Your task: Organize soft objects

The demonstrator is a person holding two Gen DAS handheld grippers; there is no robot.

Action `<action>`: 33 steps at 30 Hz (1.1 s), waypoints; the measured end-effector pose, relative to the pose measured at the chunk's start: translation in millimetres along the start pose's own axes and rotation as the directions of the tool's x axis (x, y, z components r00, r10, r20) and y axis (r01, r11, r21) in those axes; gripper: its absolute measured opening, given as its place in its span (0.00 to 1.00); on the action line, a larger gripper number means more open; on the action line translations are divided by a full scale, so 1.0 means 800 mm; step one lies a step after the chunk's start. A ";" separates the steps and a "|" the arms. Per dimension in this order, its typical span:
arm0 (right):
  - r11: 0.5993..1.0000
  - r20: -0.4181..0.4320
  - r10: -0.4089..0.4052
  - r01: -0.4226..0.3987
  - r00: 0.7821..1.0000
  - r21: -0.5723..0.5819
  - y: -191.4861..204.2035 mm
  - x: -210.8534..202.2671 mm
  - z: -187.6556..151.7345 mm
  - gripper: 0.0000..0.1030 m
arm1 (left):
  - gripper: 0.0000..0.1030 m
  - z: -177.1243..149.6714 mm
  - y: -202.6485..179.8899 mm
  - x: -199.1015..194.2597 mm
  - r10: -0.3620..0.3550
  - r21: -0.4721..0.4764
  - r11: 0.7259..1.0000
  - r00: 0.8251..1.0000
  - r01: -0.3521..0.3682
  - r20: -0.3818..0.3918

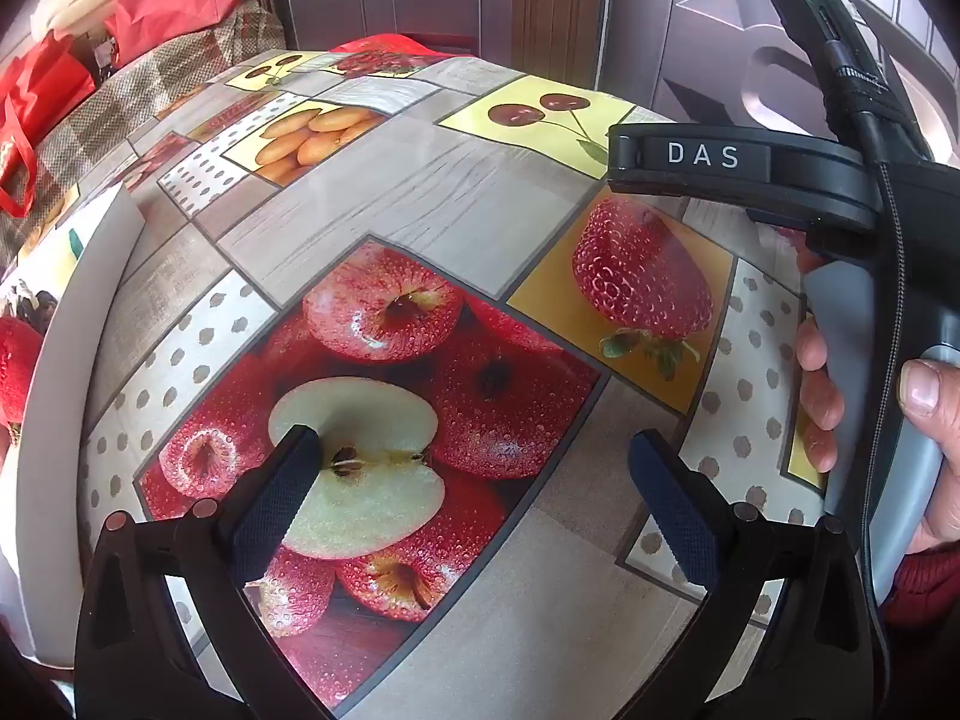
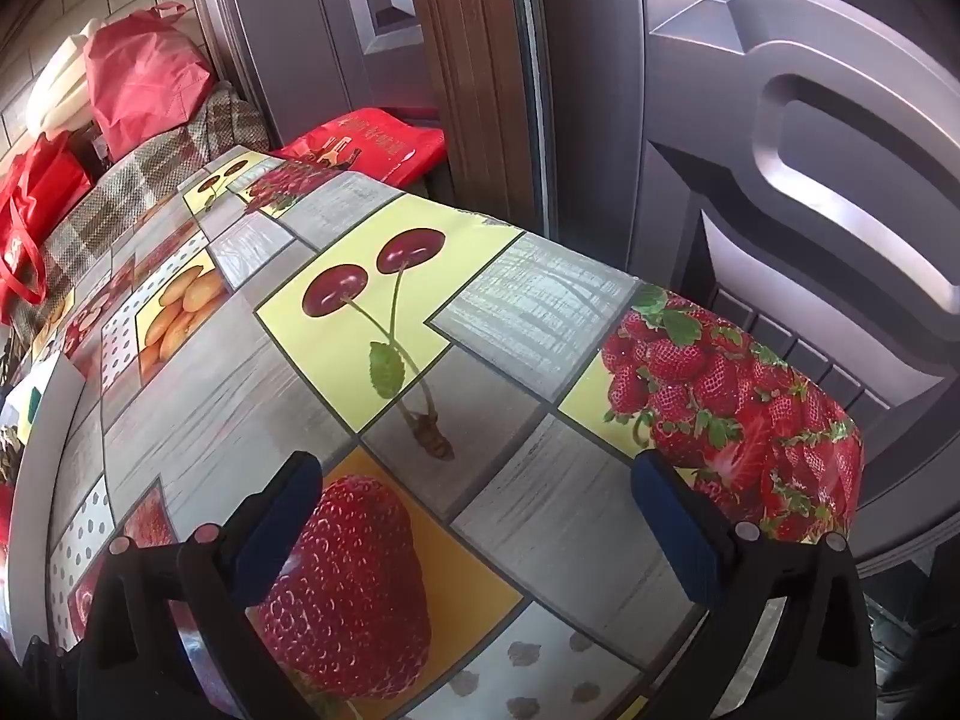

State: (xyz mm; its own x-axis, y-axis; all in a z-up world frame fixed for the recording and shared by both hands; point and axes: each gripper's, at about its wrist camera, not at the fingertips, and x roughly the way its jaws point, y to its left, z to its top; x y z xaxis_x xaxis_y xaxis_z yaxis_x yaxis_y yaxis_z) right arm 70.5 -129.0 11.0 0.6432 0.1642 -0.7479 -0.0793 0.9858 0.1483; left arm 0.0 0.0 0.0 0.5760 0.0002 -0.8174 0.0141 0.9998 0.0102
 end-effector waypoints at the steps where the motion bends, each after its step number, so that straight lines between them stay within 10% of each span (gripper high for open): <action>1: 1.000 0.000 0.001 -0.001 1.000 0.000 0.000 0.000 0.000 1.00 | 0.99 0.000 0.000 0.000 0.000 0.000 1.000 1.000 0.000 0.000; 33: 0.993 -0.036 0.005 -0.009 0.999 -0.121 0.031 0.013 -0.003 1.00 | 0.99 0.000 0.000 0.000 0.000 0.000 1.000 1.000 0.000 0.000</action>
State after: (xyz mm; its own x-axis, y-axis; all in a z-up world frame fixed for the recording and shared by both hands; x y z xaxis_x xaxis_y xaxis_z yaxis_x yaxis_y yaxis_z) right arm 73.7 -102.8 5.1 0.6149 0.1702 -0.7700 -0.1767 0.9813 0.0758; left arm 0.0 0.0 0.0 0.5761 0.0003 -0.8174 0.0142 0.9998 0.0103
